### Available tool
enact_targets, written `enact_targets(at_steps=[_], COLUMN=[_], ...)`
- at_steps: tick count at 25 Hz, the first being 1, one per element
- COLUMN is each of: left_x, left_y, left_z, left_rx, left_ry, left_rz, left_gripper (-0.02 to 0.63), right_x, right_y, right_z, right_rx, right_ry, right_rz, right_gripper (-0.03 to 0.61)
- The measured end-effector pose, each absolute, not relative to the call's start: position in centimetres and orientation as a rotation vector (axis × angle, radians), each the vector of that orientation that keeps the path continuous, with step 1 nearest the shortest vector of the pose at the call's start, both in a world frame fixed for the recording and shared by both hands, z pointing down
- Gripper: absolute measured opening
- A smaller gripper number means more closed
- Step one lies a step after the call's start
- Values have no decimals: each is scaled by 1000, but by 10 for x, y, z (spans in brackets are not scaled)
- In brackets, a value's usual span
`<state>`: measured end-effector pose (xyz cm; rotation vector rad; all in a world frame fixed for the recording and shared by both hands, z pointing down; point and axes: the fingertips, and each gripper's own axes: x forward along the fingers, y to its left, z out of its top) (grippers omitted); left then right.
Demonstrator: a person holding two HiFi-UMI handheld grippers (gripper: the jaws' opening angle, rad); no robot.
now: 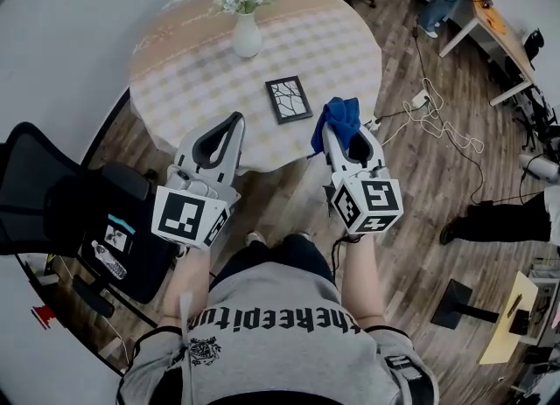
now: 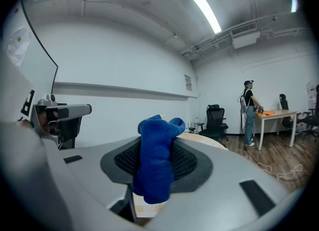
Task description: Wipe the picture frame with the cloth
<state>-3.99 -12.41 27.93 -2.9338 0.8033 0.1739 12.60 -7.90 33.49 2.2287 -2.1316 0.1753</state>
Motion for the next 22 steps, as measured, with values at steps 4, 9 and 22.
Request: enact_targets(at_steps=[4,9,22], left_x=[-39,-35,-27], left_y=[-127,-124,-73], left_z=[277,276,264], left_rx=[-2924,-2921,-2868], left_ry=[814,839,967], left_rz=[174,179,214], left_gripper=[17,17,17], right_x=[129,132,137], right_y=[-83,-79,-36], right_z=[329,326,309], right_rx=[2227,2203,2097], right_ry=[-2146,-2170,-2282], right_rz=[158,140,71], right_gripper=[149,149,149])
